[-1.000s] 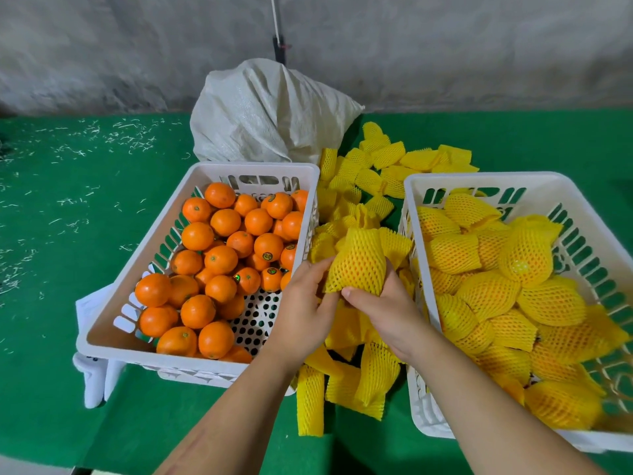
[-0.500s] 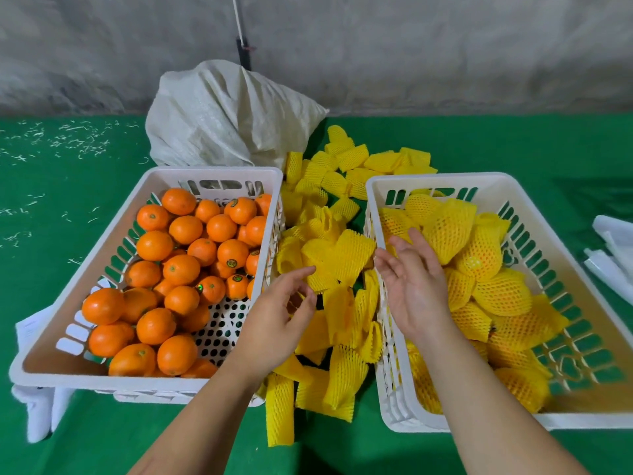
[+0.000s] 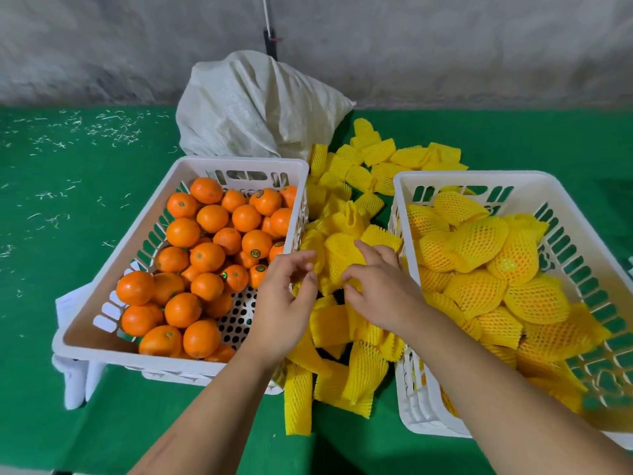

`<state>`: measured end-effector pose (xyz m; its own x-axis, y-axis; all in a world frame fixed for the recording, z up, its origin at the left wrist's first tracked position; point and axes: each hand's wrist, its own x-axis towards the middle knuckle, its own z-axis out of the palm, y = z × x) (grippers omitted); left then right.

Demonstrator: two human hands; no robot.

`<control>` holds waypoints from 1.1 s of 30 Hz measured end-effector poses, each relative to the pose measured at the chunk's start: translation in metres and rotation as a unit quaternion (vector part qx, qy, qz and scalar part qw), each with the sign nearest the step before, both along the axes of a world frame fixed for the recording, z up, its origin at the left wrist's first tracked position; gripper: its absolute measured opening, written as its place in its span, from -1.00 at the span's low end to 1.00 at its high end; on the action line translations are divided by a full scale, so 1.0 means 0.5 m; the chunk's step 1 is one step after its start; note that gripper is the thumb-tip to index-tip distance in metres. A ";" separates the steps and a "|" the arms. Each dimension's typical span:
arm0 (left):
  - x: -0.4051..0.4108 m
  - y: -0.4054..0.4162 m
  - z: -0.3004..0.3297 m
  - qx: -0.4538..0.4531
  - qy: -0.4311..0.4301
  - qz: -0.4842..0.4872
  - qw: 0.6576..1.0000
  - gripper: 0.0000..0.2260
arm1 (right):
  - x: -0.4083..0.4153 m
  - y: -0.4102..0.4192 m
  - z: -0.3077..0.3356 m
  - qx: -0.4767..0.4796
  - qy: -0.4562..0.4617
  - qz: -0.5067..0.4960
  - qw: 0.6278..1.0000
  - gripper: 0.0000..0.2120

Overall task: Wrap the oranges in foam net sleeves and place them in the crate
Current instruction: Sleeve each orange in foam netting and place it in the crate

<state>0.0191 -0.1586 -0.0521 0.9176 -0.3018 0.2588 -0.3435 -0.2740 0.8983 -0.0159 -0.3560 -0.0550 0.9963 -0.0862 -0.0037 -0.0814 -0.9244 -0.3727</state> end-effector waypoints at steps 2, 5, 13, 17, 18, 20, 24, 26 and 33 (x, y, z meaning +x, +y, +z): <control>0.011 0.001 0.001 -0.009 0.010 0.002 1.000 -0.77 | 0.023 0.004 -0.013 -0.073 0.074 -0.009 0.995 -0.78; 0.052 0.027 -0.002 0.017 0.021 0.037 0.999 -0.79 | 0.045 0.000 -0.032 -0.126 0.158 -0.064 0.977 -0.72; 0.188 0.086 -0.064 0.401 0.081 0.022 0.912 -0.34 | 0.071 -0.005 -0.051 -0.047 0.052 -0.065 0.995 -0.55; 0.248 0.054 -0.070 0.472 0.108 -0.006 0.875 -0.12 | 0.066 -0.002 -0.051 0.023 -0.097 -0.033 0.994 -0.74; 0.258 0.045 -0.072 0.492 0.111 -0.003 0.863 -0.10 | 0.064 -0.002 -0.051 0.051 -0.114 -0.022 0.992 -0.76; 0.265 0.030 -0.080 0.536 0.119 0.019 0.836 -0.11 | 0.062 -0.001 -0.042 0.108 -0.119 -0.019 0.987 -0.79; 0.278 0.028 -0.093 0.579 0.054 0.070 0.811 -0.28 | 0.058 0.003 -0.032 0.168 -0.093 -0.037 0.981 -0.78; 0.295 0.033 -0.095 0.564 0.054 0.072 0.821 -0.31 | 0.057 0.005 -0.031 0.175 -0.083 -0.041 0.980 -0.66; 0.312 0.067 -0.121 0.563 0.020 0.087 0.821 -0.43 | 0.062 0.007 -0.026 0.165 -0.096 -0.035 0.981 -0.78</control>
